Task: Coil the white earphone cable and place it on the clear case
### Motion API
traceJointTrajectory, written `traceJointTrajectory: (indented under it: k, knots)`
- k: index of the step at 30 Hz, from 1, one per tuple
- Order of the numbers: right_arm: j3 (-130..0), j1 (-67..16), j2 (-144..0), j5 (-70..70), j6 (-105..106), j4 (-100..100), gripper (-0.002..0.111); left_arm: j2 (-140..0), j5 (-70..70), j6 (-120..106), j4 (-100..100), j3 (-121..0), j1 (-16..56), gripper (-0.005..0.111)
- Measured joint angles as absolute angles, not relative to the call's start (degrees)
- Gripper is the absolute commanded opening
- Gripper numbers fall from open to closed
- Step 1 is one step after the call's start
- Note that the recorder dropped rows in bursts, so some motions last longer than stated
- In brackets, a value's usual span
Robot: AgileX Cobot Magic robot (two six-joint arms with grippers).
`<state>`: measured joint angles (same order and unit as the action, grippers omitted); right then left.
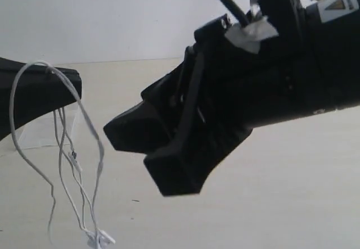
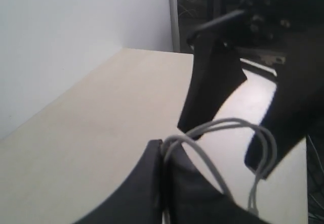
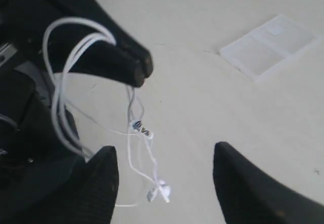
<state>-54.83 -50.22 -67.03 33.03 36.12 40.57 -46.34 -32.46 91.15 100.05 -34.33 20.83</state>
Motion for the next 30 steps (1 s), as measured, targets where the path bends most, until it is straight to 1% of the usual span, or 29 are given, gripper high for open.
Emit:
traceJointTrajectory:
  k: [4,12,18,25,30]
  knots:
    - [-51.6,-50.2,-67.0,31.4,47.3,50.7,0.054,-46.3,-32.5,91.9,100.1,-35.4,20.8,0.0]
    - [-45.9,-50.2,-67.0,26.9,64.3,64.8,0.054,-46.3,-32.4,92.8,100.2,-35.8,20.8,0.0]
    - [-43.1,-50.2,-66.9,26.2,77.9,76.1,0.054,-46.3,-31.0,93.1,100.2,-35.8,20.8,0.0]
    - [-40.6,-50.2,-66.9,26.5,87.0,83.8,0.054,-46.3,-30.5,93.4,100.2,-36.4,20.8,0.0]
    - [-40.6,-50.2,-66.9,31.1,95.5,93.3,0.054,-46.3,-30.5,93.6,100.2,-37.0,20.8,0.0]
